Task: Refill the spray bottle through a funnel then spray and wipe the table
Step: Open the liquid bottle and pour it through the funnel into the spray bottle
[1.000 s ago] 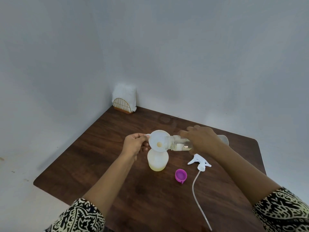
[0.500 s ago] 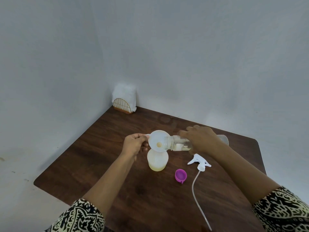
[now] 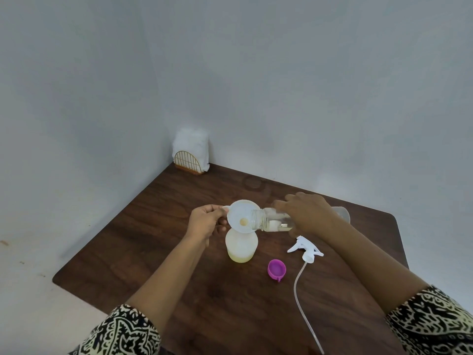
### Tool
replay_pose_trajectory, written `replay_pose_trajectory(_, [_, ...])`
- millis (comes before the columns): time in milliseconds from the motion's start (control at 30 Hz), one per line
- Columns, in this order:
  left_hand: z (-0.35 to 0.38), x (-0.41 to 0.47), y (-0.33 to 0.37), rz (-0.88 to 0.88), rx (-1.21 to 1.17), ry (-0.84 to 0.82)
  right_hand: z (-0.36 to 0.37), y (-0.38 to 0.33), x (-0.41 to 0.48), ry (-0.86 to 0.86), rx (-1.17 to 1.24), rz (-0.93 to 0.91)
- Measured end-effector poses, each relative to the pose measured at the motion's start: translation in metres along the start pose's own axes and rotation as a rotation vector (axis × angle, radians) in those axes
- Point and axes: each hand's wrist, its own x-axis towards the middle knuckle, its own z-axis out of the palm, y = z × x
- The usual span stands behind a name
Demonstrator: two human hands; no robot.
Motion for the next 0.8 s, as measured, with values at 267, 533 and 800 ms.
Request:
replay_pose_trajectory(267, [0.0003, 0.0004, 0.0007, -0.002, -0.004, 0.001, 0.0016, 0.0002, 0.0019, 0.006, -0.008, 0.001])
replay_pose_trajectory(533, [0.0006, 0.0007, 0.0011, 0.001, -0.004, 0.008, -0.0008, 0.0004, 0.0028, -0.017, -0.005, 0.0])
replay_pose_trajectory(800, [0.0011, 0.0014, 0.001, 0.003, 0.008, 0.018, -0.0024, 0.0009, 0.0045, -0.035, -0.015, -0.005])
